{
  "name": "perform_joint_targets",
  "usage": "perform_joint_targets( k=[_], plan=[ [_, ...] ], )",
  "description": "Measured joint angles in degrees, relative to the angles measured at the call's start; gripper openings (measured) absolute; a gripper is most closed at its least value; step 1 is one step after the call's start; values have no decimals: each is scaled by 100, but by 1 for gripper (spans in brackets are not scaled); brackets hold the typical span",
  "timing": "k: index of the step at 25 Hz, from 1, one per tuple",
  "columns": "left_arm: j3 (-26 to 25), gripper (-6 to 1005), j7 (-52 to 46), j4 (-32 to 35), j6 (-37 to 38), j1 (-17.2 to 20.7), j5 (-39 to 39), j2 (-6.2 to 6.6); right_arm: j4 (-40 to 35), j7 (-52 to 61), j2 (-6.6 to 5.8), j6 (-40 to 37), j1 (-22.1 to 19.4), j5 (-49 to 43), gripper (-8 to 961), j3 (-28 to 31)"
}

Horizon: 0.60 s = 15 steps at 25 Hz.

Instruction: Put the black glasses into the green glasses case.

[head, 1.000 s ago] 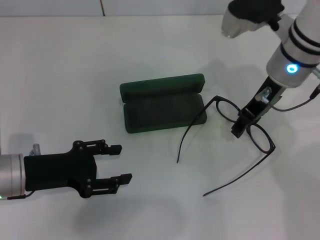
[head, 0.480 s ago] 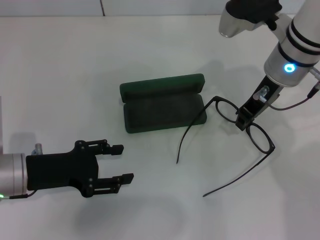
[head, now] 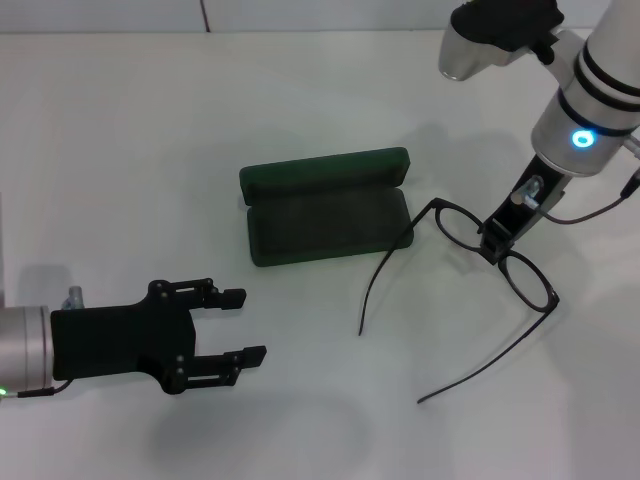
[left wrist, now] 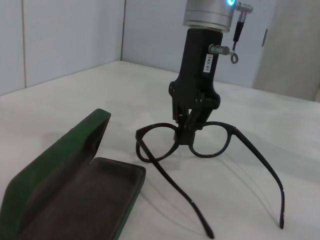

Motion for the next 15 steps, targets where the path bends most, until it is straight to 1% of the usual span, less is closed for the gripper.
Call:
perform_joint_targets(
  k=[3,6,8,11,15],
  plan=[
    [7,721,0,0,0,13,0,-2,-203,-19,-16,-167,-101,10,91,17],
    [13,721,-15,0,2,32,0,-3,-604,-25,-41,-412,-283,32,91,84],
    [8,721,-35,1,64,47,0,-4,-872,-76,-53,-664,-393,35,92,264],
    [-24,721,-49,1,161,77,-20,-6,-1127,-303,-57,-1095,-503,54,92,696],
    [-47,722,-66,0,178,95,-48,-18,-1330,-627,-59,-1399,-674,303,91,1133]
  ],
)
